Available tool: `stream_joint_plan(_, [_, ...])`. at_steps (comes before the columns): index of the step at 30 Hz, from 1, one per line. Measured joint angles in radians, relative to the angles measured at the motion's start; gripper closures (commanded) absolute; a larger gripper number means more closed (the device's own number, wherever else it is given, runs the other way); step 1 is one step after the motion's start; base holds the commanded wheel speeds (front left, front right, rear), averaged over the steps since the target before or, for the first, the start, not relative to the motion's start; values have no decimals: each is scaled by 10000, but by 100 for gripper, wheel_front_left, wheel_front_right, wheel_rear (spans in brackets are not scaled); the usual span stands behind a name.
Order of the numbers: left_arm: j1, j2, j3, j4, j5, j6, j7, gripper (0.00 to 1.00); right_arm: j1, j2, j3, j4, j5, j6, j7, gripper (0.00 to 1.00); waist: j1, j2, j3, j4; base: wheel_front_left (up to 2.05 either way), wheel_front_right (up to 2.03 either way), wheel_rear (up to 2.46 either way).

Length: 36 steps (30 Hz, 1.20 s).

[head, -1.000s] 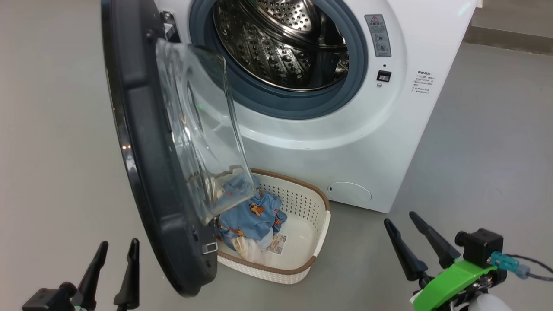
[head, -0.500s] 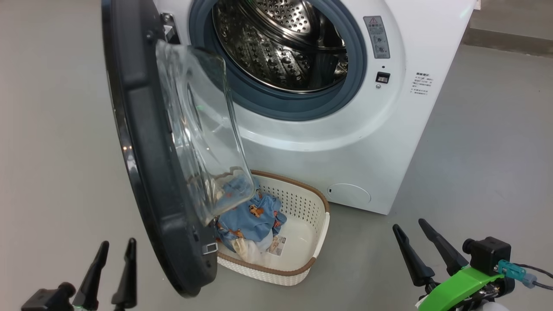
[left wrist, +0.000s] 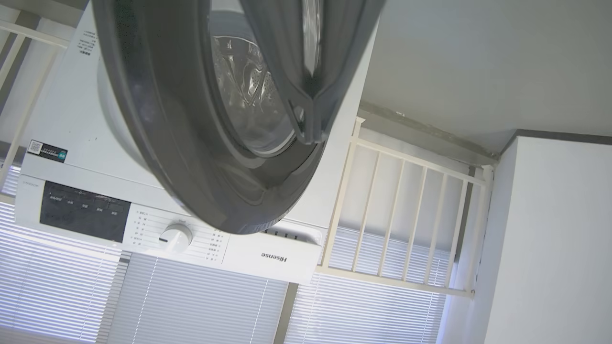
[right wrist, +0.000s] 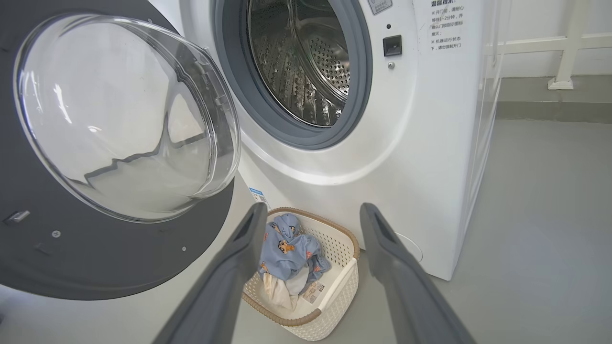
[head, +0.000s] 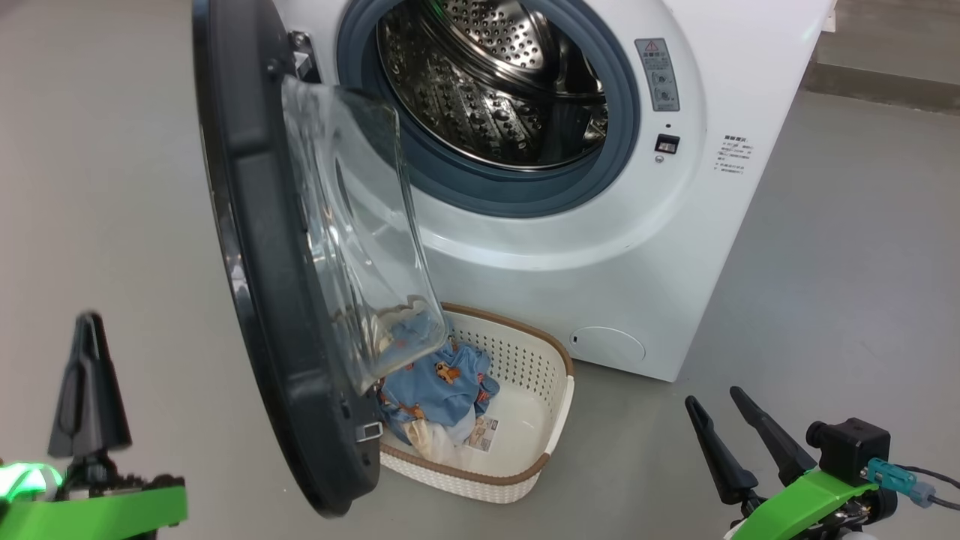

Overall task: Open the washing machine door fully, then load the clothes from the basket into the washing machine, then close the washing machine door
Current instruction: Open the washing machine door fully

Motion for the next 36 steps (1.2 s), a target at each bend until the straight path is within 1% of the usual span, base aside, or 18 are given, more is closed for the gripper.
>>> stream_joint_plan(2, [-62,-136,-79,-706,-10,0,-12,100,76,-8,0,-2,-8,0,0,0,0,0,-21,-8,0,0,0])
stream_joint_plan(4, [-74,-138,-265,-1432,-13,0,-27,100,77,-15,-4,-21,-17,0,0,0,0,0,-25,-20,0,0,0])
stream_joint_plan(7, [-61,-115,-846,-2360,-23,0,-29,100,77,-61,-15,-50,-73,0,0,0,0,0,-4,-40,0,0,0])
stream_joint_plan(8, [-50,-98,-1114,-2585,-35,0,-29,100,77,-77,-15,-48,-104,0,0,0,-1,0,4,-50,0,0,0])
stream_joint_plan(9, [40,17,-1753,-3001,-54,0,-27,100,76,-92,-21,-52,-104,0,0,0,0,0,21,-76,0,0,0])
stream_joint_plan(10, [142,42,-2021,-3158,-128,0,-29,100,76,-104,-33,-52,-104,0,0,0,0,0,33,-85,0,0,0])
stream_joint_plan(12, [339,272,-2803,-3375,-222,0,-27,100,75,-119,-59,-59,-107,0,0,0,0,0,53,-103,0,0,0])
stream_joint_plan(14, [462,337,-3432,-3427,-284,0,21,100,75,-123,-127,-69,-163,0,0,0,0,0,78,-113,0,0,0])
stream_joint_plan(15, [553,437,-3804,-3379,-215,0,79,100,74,-125,-163,-77,-217,0,0,0,0,0,91,-124,0,0,0])
stream_joint_plan(18, [770,504,-4520,-2917,-330,0,186,100,72,-127,-199,-86,-290,0,0,0,0,0,109,-161,0,0,0])
stream_joint_plan(21, [827,514,-4901,-2272,-353,0,240,100,71,-127,-199,-92,-293,0,0,0,0,0,122,-195,0,0,0])
stream_joint_plan(22, [827,514,-4901,-2272,-353,0,240,100,71,-127,-199,-92,-293,0,0,0,0,0,122,-195,0,0,0])
stream_joint_plan(29, [909,491,-5290,-909,-399,0,236,100,67,-127,-196,-96,-378,0,0,0,-1,0,156,-235,0,0,0])
stream_joint_plan(36, [691,520,-5185,449,-769,0,221,100,64,-125,-201,-111,-391,0,0,0,0,0,167,-231,0,0,0])
